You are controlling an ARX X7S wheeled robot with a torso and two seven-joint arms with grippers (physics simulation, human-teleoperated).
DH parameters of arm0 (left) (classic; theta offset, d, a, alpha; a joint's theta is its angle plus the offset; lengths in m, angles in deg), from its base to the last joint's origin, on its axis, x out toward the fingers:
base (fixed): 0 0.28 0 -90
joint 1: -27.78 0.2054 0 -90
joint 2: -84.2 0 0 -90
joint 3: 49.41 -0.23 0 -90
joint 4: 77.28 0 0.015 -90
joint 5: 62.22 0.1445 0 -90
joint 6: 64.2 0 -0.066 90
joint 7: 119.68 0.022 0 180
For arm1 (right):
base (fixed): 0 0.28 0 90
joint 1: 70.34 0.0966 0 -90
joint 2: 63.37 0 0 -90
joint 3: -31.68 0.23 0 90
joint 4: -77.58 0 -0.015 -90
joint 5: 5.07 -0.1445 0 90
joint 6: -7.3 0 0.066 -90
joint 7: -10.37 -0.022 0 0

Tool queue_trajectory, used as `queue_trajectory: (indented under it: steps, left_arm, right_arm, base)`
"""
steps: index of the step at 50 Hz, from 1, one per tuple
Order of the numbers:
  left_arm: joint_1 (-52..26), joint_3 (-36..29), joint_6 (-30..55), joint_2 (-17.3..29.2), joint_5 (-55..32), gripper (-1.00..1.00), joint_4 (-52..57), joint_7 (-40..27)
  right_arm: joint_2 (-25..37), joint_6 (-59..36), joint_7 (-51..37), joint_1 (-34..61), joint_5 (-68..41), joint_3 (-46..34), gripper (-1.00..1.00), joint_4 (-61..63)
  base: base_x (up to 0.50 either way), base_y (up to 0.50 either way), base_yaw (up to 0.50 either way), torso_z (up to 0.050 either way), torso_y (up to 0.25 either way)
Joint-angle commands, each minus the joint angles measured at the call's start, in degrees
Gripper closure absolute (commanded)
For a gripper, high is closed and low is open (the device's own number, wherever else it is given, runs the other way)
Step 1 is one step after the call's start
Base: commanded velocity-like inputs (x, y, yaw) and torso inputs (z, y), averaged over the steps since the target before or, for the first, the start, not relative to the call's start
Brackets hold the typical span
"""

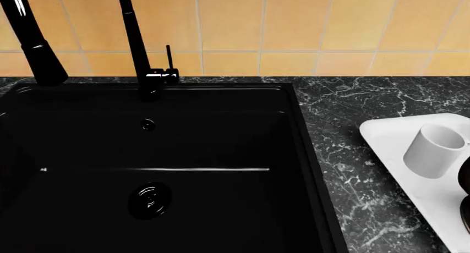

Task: Pick the kettle from the counter and place it on the tray. Then pick the mug from the cabinet and place it on the tray. Then close the cabinet doors.

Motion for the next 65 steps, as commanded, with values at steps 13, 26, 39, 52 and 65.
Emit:
queue_trajectory:
  steps: [13, 26, 39, 52, 65]
  left_arm:
    - [-0.49, -0.54, -0.31, 0.38, -0.57, -1.0, -0.07, -0.71]
    - [-1.13, -1.79, -0.49, 0.41, -0.97, -1.0, 0.53, -1.46]
    - [-0.69, -2.31, -0.58, -0.12, -0.66, -1.0, 1.14, -1.64]
    - [-1.39, -2.59, -0.76, 0.56, -1.53, -1.0, 1.34, -2.32]
    - [-1.59, -2.15, -0.92, 1.25, -2.32, -1.0, 1.28, -2.57]
  right_arm:
    - [8.04, -6.66, -33.55, 17.42, -55.68, 0.94, -1.0, 10.46]
    - [29.34, 7.61, -41.51, 9.9, -68.85, -3.99, -1.0, 31.78]
    - [38.4, 15.23, -39.97, -1.11, -66.74, -2.11, -1.0, 43.18]
    - [40.88, 17.63, -39.63, -4.14, -65.61, -2.1, -1.0, 46.19]
    - [40.88, 18.55, -39.44, -4.02, -64.9, -3.32, -1.0, 46.7]
  base:
    - [0.0, 0.0, 0.0, 0.001, 0.0]
    - [0.0, 0.0, 0.0, 0.0, 0.0]
    - [0.0, 0.0, 0.0, 0.0, 0.0]
    - [0.0, 0.34, 0.0, 0.0, 0.0]
    - [0.0, 0.5, 0.0, 0.0, 0.0]
